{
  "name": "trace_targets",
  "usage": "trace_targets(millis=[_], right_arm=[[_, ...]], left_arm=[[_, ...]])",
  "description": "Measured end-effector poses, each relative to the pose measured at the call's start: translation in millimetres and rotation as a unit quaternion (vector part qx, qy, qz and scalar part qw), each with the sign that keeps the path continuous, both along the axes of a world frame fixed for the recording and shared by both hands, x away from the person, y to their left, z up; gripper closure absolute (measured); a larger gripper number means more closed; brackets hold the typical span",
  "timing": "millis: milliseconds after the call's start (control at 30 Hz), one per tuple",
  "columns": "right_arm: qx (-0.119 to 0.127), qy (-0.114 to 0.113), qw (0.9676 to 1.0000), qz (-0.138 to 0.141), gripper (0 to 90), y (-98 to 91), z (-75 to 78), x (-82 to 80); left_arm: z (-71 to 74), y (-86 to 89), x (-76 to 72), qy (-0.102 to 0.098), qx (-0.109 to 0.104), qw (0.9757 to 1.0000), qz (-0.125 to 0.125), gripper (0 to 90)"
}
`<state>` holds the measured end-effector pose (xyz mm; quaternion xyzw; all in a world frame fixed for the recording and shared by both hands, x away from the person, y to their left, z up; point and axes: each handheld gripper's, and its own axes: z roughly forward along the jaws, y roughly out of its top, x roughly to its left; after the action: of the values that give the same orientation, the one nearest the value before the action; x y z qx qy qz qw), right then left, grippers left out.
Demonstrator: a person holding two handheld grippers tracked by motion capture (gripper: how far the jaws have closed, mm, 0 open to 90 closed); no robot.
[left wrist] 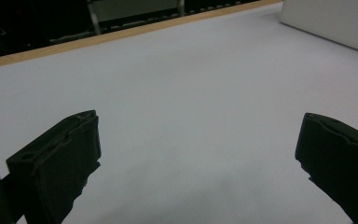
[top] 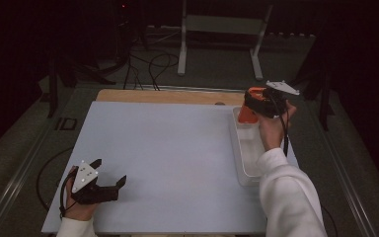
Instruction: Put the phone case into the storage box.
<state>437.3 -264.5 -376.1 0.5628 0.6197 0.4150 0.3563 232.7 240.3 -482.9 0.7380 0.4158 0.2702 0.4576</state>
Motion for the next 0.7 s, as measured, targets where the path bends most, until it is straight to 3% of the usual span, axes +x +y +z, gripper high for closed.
trace_targets(millis=[700], right_arm=[[0.002,0.016,0.9999,-0.004,16.3,2.0,-10.9,8.7]], left_arm=[[0.3,1.0,-0.3,0.0,-0.002,1.0,-0.001,0.8]])
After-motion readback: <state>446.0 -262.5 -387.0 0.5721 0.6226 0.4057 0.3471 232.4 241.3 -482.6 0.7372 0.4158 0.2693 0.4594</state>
